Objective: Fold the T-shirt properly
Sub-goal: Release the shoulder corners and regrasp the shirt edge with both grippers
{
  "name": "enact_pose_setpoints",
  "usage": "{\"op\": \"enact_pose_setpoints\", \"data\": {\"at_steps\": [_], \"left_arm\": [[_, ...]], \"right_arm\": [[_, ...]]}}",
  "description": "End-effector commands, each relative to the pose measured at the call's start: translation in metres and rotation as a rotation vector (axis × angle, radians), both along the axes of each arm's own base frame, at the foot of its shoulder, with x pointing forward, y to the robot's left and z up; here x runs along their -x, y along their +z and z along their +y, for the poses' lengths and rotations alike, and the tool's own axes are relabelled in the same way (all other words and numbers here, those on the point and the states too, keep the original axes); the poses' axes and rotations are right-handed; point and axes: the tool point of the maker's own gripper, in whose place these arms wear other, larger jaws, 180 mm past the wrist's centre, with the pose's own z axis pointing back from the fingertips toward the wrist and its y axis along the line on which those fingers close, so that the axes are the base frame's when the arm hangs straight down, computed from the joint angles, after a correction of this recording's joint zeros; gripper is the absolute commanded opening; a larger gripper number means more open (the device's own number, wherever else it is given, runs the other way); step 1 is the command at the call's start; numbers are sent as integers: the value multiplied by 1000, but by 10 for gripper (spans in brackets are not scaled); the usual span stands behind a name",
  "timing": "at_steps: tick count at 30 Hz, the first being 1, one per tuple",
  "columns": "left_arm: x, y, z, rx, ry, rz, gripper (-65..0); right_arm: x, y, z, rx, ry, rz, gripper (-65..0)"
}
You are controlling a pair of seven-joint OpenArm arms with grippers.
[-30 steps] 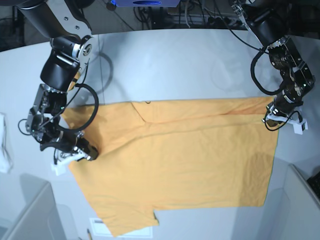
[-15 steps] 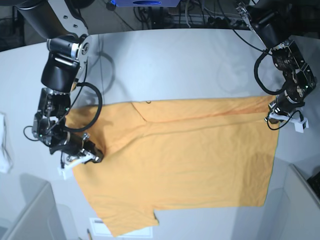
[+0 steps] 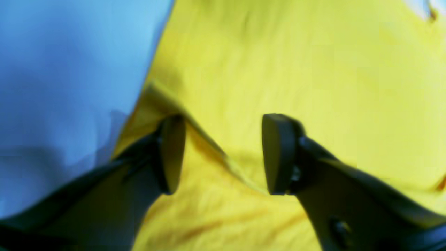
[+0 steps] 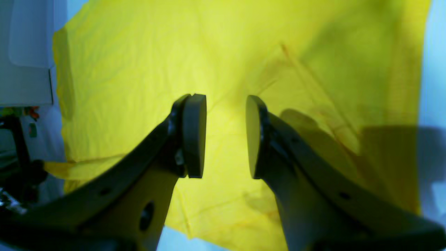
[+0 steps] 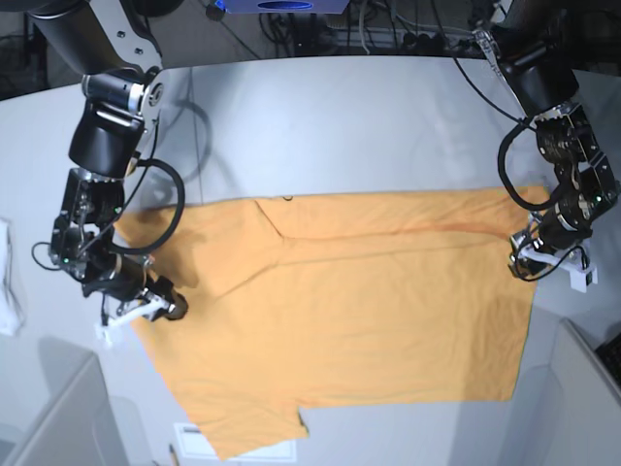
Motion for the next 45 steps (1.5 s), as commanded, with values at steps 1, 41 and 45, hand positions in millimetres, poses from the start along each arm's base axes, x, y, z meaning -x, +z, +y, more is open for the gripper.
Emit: {"op": "enact_pose_setpoints", "data": {"at_steps": [1, 41, 45], "left_arm": [[-14, 20, 6, -14, -1, -60, -275], [127, -35, 46, 7, 191, -16, -260], [127, -47, 51, 30, 237, -47, -260]], "right_arm": [[-13, 26, -12, 16, -25, -92, -464], [132, -62, -52, -234, -694, 146, -290], [127, -59, -53, -231, -698, 129, -293]]}}
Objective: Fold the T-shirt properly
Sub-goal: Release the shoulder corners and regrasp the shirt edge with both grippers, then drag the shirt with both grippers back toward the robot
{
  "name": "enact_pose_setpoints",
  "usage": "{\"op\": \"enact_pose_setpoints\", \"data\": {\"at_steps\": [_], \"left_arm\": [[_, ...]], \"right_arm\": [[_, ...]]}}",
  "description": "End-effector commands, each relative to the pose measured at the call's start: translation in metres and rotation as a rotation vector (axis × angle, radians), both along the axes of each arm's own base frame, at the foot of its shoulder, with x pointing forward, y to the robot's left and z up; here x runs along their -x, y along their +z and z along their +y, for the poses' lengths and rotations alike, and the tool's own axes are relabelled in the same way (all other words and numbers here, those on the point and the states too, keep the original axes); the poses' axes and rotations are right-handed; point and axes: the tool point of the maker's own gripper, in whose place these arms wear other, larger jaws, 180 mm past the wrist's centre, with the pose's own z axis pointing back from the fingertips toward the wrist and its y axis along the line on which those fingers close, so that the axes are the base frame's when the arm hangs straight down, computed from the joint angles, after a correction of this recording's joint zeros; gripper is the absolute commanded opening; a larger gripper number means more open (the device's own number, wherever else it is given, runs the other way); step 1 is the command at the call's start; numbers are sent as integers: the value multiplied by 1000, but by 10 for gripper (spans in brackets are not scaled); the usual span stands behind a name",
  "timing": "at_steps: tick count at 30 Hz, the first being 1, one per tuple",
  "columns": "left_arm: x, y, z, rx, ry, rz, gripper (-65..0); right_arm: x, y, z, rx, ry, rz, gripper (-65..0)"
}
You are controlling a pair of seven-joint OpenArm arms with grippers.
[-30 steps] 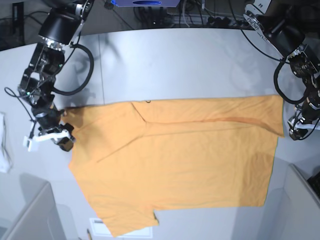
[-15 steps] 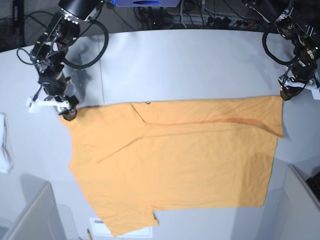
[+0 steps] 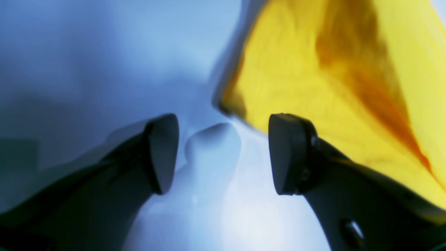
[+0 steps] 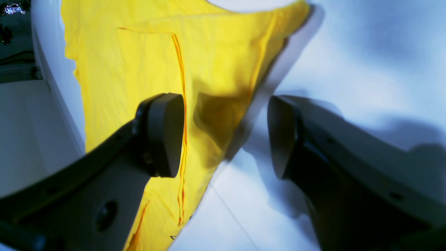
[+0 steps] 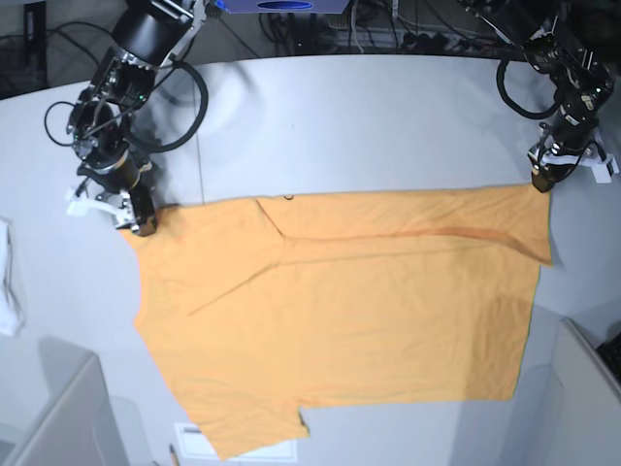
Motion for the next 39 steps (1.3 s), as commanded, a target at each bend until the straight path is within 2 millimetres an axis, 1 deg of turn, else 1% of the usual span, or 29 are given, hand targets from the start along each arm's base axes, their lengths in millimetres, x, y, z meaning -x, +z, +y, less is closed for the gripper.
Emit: {"op": "enact_pose_setpoints", "data": {"at_steps": [1, 4, 6, 8, 12, 13, 14, 16, 19, 20, 24, 25, 26, 29, 31, 33, 35, 37, 39], "left_arm": [[-2, 3, 4, 0, -1, -7, -260], [-14, -6, -1, 48, 10, -17, -260], [-23, -10, -5, 83, 18, -26, -260], [-33, -15, -12, 114, 10, -30, -262], [-41, -27, -30, 141, -47, 0, -263], [-41, -26, -30, 138, -51, 0, -265], [-41, -26, -30, 139, -51, 1, -280], [-42, -27, -31, 143, -51, 1, -367], [-43, -27, -32, 142, -57, 2, -596], [-44, -27, -32, 142, -57, 0, -650], [-45, -25, -31, 136, -59, -2, -650], [-46, -23, -30, 130, -61, -3, -650], [-46, -20, -26, 119, -64, -1, -650], [-48, -18, -25, 80, -137, 43, -650], [-49, -9, -20, 55, -156, 51, -650], [-45, 0, -13, 37, -157, 60, -650], [-44, 15, -5, -4, -164, 57, -650], [-32, 15, -1, -31, -177, 88, -650], [-23, 9, -3, -30, -182, 109, -650]], "right_arm": [[-4, 5, -6, 25, -15, -14, -293], [-8, 2, -8, 29, -30, -15, -293], [-14, 4, -15, 39, -29, -19, -294], [-18, -3, -16, 25, -27, -3, -294], [-15, -18, -14, 0, -23, 37, -296], [-15, -19, -14, 1, -22, 38, -296], [-15, -19, -14, -1, -22, 38, -297], [-13, -19, -14, 3, -22, 37, -332], [-12, -19, -14, 3, -17, 38, -434], [-12, -19, -14, 3, -17, 38, -462], [-16, -16, -16, 8, -16, 30, -584], [-17, -13, -20, 16, -14, 26, -627], [-20, -8, -23, 26, -11, 15, -650], [-32, 11, -20, 63, 18, -34, -650], [-37, 29, -23, 90, 23, -75, -650], [-42, 46, -22, 95, 43, -104, -650], [-43, 60, -20, 100, 65, -124, -650], [-39, 62, -18, 100, 78, -122, -650], [-30, 54, -17, 96, 79, -98, -650]]}}
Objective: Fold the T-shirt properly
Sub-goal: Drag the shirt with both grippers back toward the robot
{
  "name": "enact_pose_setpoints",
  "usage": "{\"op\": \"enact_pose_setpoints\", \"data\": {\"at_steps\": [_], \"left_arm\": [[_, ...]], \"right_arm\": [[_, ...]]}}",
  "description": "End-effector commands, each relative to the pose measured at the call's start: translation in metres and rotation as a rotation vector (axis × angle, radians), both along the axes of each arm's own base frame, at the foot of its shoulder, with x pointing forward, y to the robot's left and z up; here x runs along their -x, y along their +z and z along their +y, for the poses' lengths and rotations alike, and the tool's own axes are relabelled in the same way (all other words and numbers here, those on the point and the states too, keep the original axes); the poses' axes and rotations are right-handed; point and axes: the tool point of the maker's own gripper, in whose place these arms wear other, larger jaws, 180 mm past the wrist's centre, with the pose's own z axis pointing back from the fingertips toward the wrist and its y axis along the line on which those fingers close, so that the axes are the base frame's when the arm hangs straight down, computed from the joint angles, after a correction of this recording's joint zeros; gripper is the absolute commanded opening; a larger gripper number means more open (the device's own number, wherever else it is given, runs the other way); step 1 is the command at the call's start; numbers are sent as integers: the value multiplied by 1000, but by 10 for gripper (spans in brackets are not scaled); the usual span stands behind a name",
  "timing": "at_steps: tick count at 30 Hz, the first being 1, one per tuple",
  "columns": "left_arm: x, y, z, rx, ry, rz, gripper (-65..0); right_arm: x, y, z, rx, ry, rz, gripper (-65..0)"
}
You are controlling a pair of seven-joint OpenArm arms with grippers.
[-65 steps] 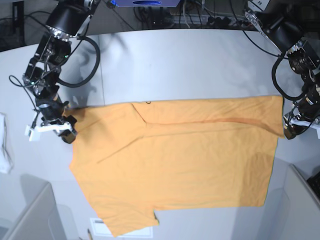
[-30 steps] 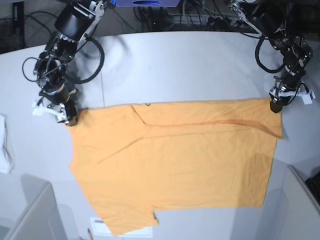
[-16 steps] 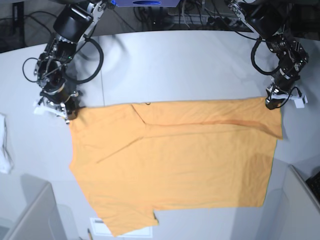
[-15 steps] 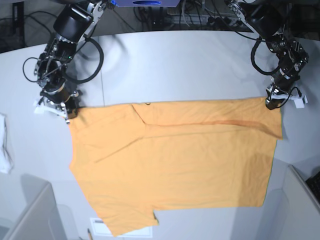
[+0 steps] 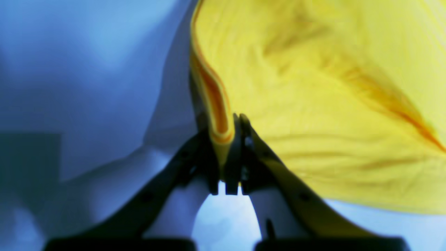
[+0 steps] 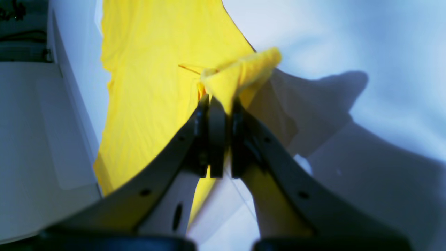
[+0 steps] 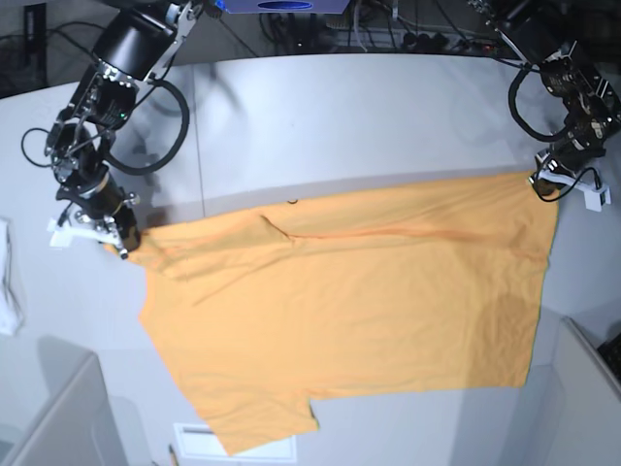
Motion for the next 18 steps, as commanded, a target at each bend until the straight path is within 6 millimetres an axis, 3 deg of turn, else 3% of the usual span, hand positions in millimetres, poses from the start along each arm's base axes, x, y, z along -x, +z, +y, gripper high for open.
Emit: {"op": "enact_pose_setpoints", "data": {"at_steps": [1, 13, 18], "left_arm": [[0, 7, 8, -30, 3, -12, -650], [31, -8, 9, -37, 0, 60, -650], [49, 3, 10, -104, -29, 74, -650]], "right_arm": [[-1, 7, -7, 22, -13, -26, -650], [54, -33, -7, 30, -8, 107, -650], [74, -27, -13, 75, -6, 113, -650]]}}
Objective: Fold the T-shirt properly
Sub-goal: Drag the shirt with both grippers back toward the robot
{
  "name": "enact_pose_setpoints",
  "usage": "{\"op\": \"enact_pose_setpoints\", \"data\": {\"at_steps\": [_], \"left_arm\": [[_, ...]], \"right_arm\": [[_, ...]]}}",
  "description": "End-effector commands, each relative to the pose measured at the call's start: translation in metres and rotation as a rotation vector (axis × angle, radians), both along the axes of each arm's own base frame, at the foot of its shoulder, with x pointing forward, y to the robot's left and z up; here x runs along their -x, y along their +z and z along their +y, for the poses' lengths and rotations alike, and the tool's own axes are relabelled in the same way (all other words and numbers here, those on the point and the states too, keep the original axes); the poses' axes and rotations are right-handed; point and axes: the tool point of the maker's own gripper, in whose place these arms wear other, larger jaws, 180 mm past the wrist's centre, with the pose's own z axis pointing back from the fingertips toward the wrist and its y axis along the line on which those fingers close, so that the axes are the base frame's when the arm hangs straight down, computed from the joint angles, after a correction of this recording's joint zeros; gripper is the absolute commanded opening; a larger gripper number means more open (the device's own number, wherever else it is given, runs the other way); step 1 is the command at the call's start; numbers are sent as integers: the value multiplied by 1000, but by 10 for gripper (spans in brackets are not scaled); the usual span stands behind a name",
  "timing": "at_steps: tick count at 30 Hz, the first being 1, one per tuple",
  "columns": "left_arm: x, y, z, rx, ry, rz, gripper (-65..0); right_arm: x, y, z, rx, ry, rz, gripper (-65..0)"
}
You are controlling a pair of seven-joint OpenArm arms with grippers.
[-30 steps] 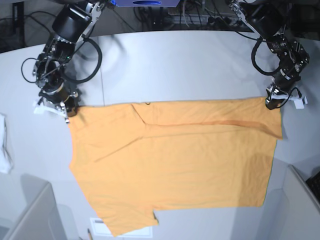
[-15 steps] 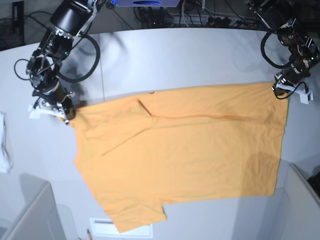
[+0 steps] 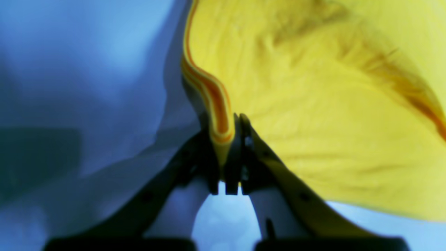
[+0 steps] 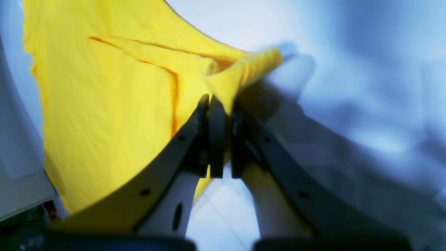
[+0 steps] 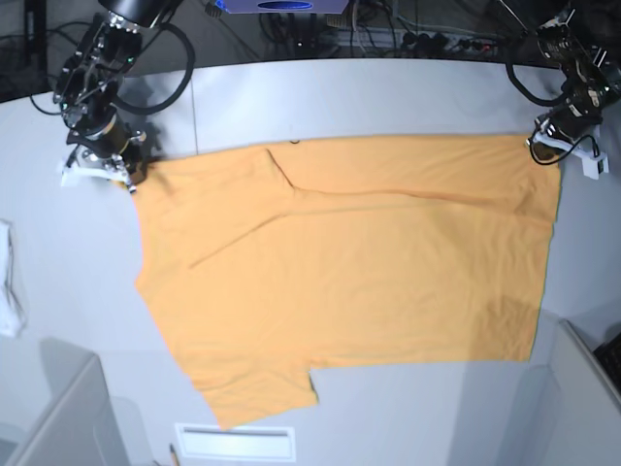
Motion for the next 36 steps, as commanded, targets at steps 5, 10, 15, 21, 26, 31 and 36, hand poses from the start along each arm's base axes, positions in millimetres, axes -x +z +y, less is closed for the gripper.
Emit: {"op": "enact_pose_setpoints", "data": {"at_steps": [5, 10, 15, 21, 26, 31, 36], "left_arm": [[10, 16, 8, -72, -24, -7, -650], [24, 7, 2, -53, -20, 23, -650], [34, 8, -5, -69, -49, 43, -650], [39, 11, -28, -89, -145, 62, -650], [45, 8, -29, -83, -131, 72, -650], [53, 11, -29, -98, -142, 85, -650], [66, 10, -29, -106, -150, 113, -650]], "right_arm": [[7, 29, -8, 34, -4, -84, -650], [35, 23, -26, 18, -68, -54, -650], [61, 16, -29, 0, -82, -16, -650], [73, 22, -31, 30, -71, -7, -650], [84, 21, -43, 46, -105, 10, -650], [95, 18, -45, 50, -108, 36, -650], [103, 17, -51, 70, -96, 59, -650]]}}
